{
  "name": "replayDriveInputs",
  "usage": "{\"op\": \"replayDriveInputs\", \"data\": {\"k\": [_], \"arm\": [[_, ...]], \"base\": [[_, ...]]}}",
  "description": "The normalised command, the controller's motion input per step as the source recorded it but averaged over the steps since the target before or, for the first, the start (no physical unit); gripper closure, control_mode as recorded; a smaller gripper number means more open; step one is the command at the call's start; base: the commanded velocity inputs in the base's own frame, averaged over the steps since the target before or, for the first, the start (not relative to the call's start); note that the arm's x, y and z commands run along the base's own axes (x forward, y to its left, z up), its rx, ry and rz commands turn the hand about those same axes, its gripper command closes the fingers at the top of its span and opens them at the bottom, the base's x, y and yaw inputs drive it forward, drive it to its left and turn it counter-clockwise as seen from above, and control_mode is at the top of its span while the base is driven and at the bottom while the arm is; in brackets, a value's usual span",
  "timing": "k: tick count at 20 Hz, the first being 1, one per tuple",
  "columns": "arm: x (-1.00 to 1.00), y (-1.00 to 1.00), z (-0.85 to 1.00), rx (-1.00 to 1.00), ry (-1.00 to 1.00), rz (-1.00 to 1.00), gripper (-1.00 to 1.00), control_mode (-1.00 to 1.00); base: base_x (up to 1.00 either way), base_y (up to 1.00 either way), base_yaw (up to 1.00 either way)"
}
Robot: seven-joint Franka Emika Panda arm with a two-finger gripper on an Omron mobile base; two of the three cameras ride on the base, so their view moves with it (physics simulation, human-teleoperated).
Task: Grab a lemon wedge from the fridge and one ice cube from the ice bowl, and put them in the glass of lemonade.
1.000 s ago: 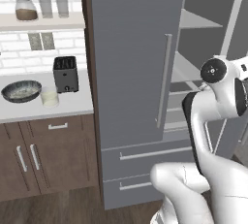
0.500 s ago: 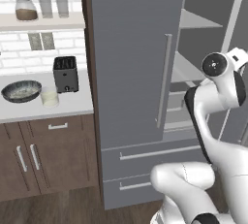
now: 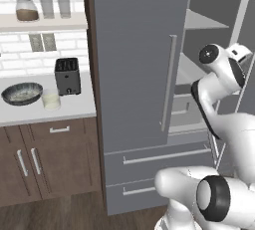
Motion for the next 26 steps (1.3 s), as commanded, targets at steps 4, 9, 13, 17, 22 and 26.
{"op": "replayDriveInputs", "data": {"k": [4,9,13,17,22,26], "arm": [[0.53,-0.62,0.0,0.0,0.19,-0.22,-1.0,-1.0],[-0.05,-0.84,0.0,0.01,0.1,-0.22,-1.0,-1.0],[-0.23,-0.94,0.0,0.04,0.02,-0.25,-1.0,-1.0],[-0.08,-0.59,0.0,0.02,0.01,-0.2,-1.0,-1.0],[-0.3,0.57,0.05,0.0,-0.03,-0.03,-1.0,-1.0],[-0.61,1.0,-0.02,0.02,-0.19,0.0,-1.0,-1.0]], "base": [[0.0,0.0,0.0],[0.0,0.0,0.0],[0.0,0.0,0.0],[0.0,0.0,0.0],[0.0,0.0,0.0],[0.0,0.0,0.0]]}}
